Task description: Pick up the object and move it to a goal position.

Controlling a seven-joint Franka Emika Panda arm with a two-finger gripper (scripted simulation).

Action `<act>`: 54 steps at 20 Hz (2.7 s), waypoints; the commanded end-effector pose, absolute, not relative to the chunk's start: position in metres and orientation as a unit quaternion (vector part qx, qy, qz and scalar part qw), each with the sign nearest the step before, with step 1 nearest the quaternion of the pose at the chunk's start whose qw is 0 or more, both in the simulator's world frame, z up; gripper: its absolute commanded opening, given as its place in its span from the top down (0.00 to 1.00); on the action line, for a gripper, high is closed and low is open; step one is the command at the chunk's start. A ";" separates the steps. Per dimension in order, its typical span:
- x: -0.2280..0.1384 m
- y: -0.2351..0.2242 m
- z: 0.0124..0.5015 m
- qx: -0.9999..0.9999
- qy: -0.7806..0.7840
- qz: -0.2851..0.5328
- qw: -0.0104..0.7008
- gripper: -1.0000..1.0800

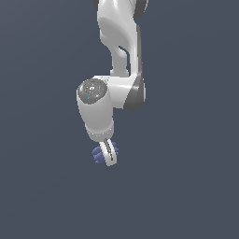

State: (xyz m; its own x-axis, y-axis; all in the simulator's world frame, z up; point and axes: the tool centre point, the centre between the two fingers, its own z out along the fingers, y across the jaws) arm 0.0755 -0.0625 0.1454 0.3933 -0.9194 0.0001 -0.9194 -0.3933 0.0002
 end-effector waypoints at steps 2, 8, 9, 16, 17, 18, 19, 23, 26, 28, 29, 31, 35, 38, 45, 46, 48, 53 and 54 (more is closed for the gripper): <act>0.076 -0.062 0.144 0.835 -0.551 0.000 0.000 0.04; 0.075 -0.063 0.119 0.834 -0.552 0.000 0.000 0.04; 0.075 -0.063 0.113 0.834 -0.552 0.000 0.000 0.04; 0.075 -0.063 0.094 0.833 -0.553 0.000 0.000 0.04; 0.075 -0.063 0.094 0.833 -0.553 0.000 0.000 0.04; 0.076 -0.063 0.095 0.833 -0.553 0.000 0.000 0.04; 0.076 -0.063 0.095 0.833 -0.553 0.000 0.000 0.04; 0.076 -0.063 0.095 0.833 -0.553 0.000 0.000 1.00; 0.076 -0.063 0.095 0.833 -0.553 0.000 0.000 1.00; 0.076 -0.063 0.095 0.833 -0.553 0.000 0.000 1.00; 0.076 -0.063 0.095 0.833 -0.553 0.000 0.000 1.00; 0.076 -0.062 0.095 0.833 -0.553 0.000 0.000 1.00; 0.074 -0.059 0.102 0.833 -0.553 0.000 0.000 1.00; 0.072 -0.053 0.112 0.833 -0.553 0.000 0.000 1.00; 0.063 -0.028 0.159 0.833 -0.553 0.000 0.000 1.00; 0.062 -0.023 0.168 0.833 -0.553 0.000 0.000 1.00; 0.058 -0.012 0.188 0.833 -0.553 0.000 0.000 1.00; 0.048 0.017 0.242 0.833 -0.553 0.000 0.000 1.00; 0.046 0.022 0.253 0.833 -0.553 0.000 0.000 1.00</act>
State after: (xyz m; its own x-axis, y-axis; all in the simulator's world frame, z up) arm 0.0493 0.0138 0.2361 0.3880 -0.9217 -0.0004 -0.9217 -0.3880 0.0005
